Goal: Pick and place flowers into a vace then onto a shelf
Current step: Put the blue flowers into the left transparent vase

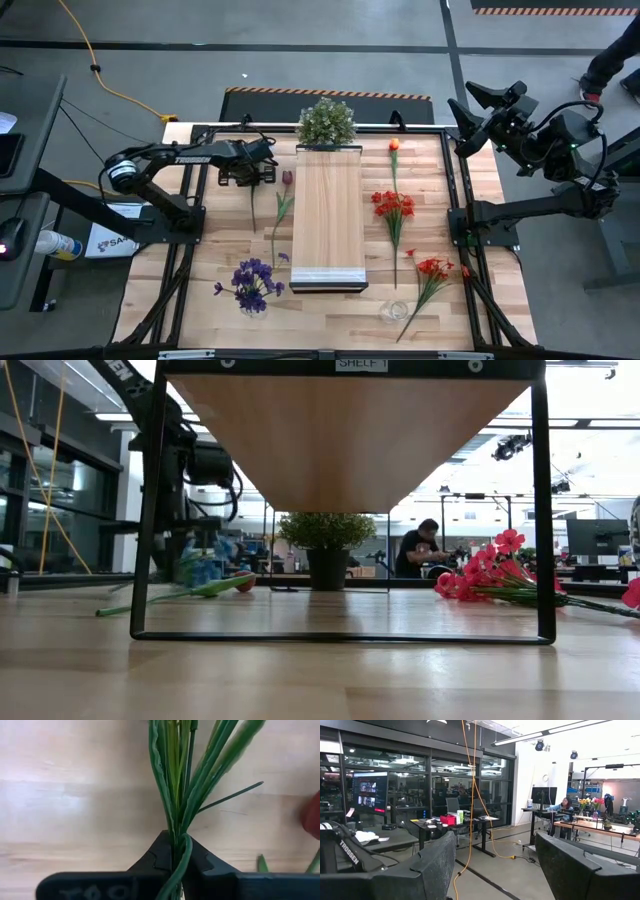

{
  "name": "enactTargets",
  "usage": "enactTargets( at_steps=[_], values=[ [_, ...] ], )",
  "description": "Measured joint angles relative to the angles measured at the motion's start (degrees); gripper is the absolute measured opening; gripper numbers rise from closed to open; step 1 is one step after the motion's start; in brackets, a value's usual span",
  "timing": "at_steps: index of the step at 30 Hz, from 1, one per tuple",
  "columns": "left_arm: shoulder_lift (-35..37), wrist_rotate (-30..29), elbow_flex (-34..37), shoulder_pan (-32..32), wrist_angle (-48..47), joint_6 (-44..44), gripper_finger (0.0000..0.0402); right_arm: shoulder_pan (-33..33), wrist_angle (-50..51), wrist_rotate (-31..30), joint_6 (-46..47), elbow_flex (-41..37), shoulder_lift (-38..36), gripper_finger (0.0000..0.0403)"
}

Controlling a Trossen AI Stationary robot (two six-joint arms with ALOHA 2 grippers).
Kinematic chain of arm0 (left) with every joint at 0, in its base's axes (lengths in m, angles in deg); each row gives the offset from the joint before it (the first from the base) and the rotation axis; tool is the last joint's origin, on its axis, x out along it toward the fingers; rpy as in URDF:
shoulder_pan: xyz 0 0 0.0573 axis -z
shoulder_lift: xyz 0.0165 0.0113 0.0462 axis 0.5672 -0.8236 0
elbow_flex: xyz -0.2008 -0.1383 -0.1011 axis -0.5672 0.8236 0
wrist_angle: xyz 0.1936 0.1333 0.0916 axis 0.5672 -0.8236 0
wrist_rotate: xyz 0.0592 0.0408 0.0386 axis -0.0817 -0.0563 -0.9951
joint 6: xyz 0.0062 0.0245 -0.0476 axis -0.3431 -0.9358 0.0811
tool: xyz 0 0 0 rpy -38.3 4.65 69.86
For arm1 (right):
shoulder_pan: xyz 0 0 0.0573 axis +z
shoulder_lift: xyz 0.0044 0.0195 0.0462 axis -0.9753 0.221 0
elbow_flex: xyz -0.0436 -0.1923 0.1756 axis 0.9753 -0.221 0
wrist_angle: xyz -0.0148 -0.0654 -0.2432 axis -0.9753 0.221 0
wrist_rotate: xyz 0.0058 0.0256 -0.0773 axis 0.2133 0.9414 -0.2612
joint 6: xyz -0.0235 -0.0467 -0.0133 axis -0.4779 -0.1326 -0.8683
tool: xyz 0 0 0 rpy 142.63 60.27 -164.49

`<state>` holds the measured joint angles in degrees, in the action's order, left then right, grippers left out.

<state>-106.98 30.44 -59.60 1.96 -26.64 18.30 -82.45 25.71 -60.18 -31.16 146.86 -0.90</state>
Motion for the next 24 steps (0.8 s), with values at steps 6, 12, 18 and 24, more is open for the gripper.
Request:
enactTargets(
  at_steps=[6,12,18,24],
  values=[
    [5.8,-2.2,0.0,0.0,-1.9,0.8,0.0047,0.0,0.0,0.1,0.0,0.0,0.0,0.0262],
    [14.8,-5.8,-0.8,0.0,-3.7,1.2,0.0047,0.0,0.0,0.2,0.0,0.0,0.0,0.0262],
    [24.2,-9.6,-5.4,0.0,-5.8,0.4,0.0047,0.0,0.0,0.3,0.1,0.0,0.0,0.0262],
    [31.1,-11.1,-12.1,0.0,-8.3,-2.7,0.0047,0.0,0.0,1.0,2.0,0.0,0.0,0.0262]
  ],
)
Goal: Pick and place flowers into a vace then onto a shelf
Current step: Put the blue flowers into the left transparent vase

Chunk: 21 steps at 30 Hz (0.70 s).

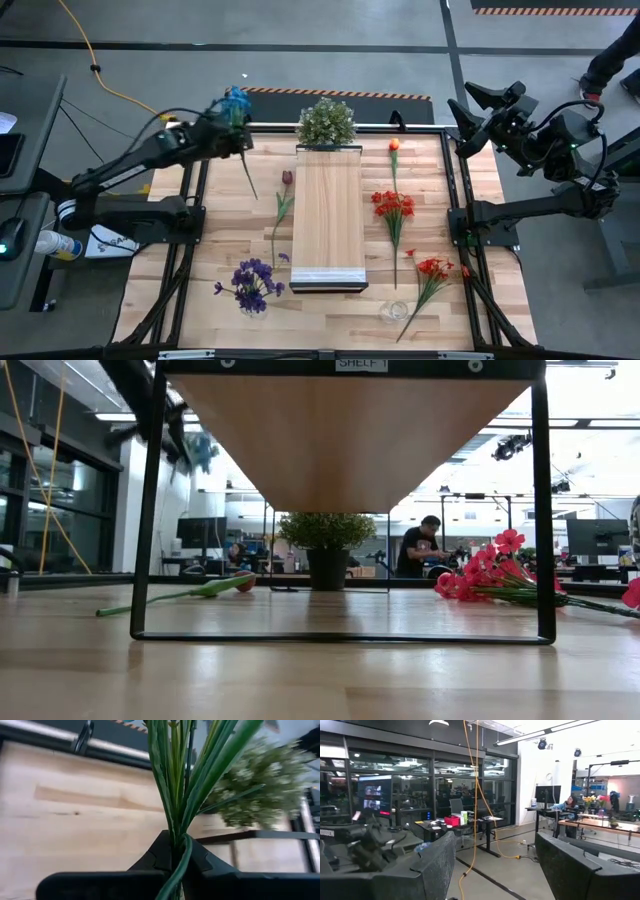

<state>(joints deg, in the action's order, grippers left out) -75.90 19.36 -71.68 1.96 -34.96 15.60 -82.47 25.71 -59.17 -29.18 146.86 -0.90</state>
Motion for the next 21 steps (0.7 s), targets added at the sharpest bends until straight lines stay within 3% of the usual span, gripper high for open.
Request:
enactTargets(
  at_steps=[9,21],
  values=[
    [1.9,-1.8,-13.7,0.0,-9.6,-5.6,0.0047,0.0,0.0,2.2,0.8,0.0,0.0,0.0262],
    [1.8,-1.2,-26.0,2.7,-10.7,-11.9,0.0047,0.0,0.0,2.2,2.3,0.0,0.0,0.0262]
  ],
)
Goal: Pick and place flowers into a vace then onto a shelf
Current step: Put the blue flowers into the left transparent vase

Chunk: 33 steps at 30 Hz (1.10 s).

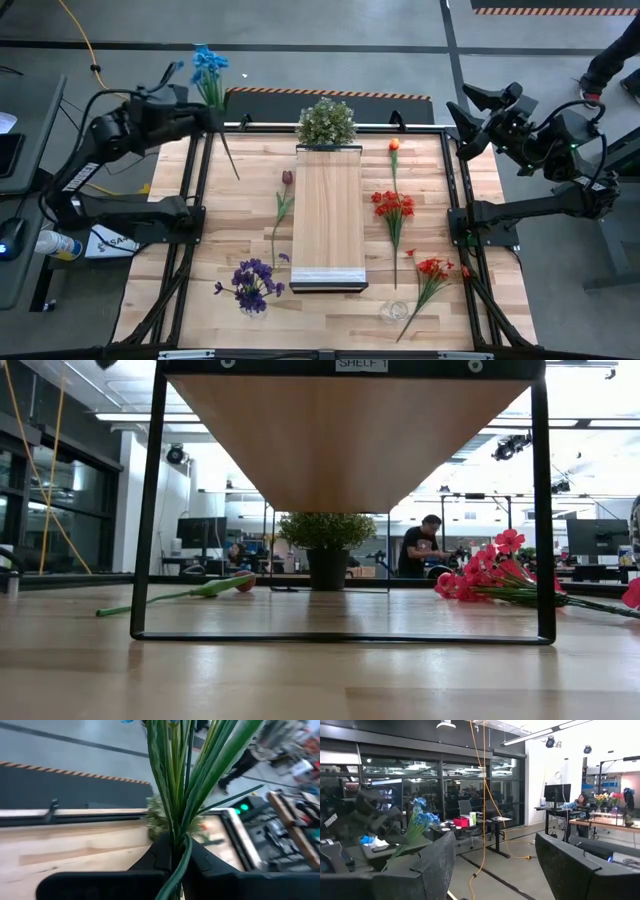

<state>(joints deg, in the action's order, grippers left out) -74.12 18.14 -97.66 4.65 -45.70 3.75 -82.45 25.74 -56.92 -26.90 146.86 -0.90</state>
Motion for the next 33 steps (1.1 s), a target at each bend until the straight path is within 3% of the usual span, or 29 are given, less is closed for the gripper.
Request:
enactTargets(
  at_steps=[8,24,33],
  values=[
    [0.0,-0.2,-3.3,9.8,2.0,-0.1,0.0047,0.0,0.0,2.5,1.1,0.0,0.0,0.0262],
    [-1.6,-4.5,-3.3,32.6,18.0,-0.1,0.0047,0.0,0.1,1.9,1.1,0.0,0.0,0.0262],
    [-4.4,-8.3,-3.3,46.3,29.0,-5.2,0.0047,0.0,2.6,1.9,4.1,0.0,0.0,0.0262]
  ],
)
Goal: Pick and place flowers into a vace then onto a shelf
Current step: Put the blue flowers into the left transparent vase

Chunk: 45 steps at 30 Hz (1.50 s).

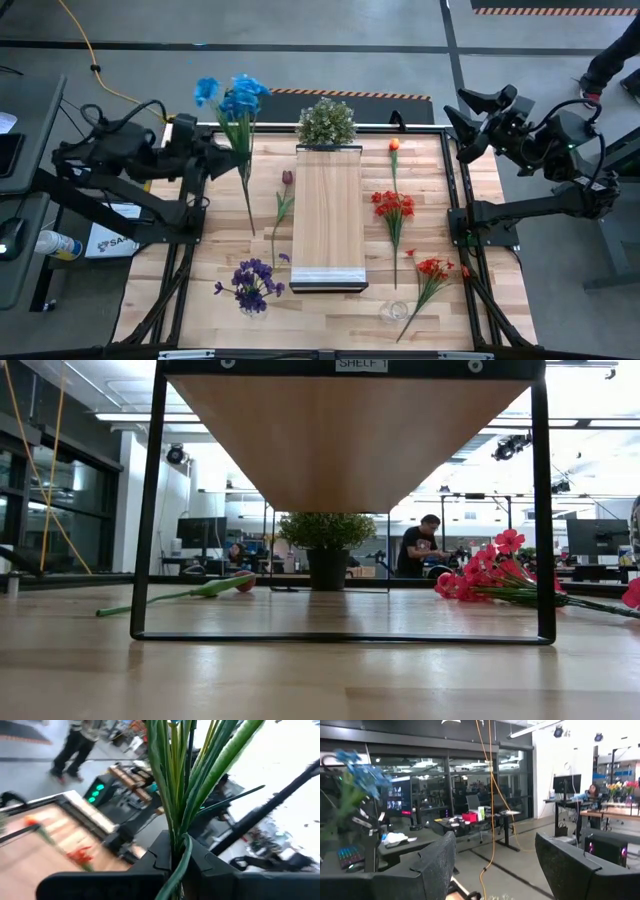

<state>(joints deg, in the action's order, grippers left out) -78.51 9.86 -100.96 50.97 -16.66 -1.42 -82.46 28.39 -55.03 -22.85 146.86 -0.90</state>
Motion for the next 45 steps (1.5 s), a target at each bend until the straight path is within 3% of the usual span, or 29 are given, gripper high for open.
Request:
enactTargets(
  at_steps=[9,21,29,34,45],
  values=[
    [-3.2,-11.0,0.0,15.3,5.0,-5.0,0.0047,0.0,2.3,0.9,2.2,0.0,0.0,0.0262],
    [-10.0,-43.5,0.0,39.3,16.6,-13.2,0.0046,0.0,2.2,1.2,2.2,0.0,0.0,0.0262],
    [-16.1,-63.1,0.0,49.6,33.4,-24.0,0.0046,0.0,2.2,1.5,2.2,0.0,0.0,0.0262],
    [-20.0,-64.9,-1.8,51.3,39.8,-29.3,0.0046,0.0,2.2,2.9,2.3,0.0,0.0,0.0262],
    [-28.2,-64.8,-12.0,51.2,40.1,-33.0,0.0046,0.0,4.1,3.0,2.3,0.0,0.0,0.0262]
  ],
)
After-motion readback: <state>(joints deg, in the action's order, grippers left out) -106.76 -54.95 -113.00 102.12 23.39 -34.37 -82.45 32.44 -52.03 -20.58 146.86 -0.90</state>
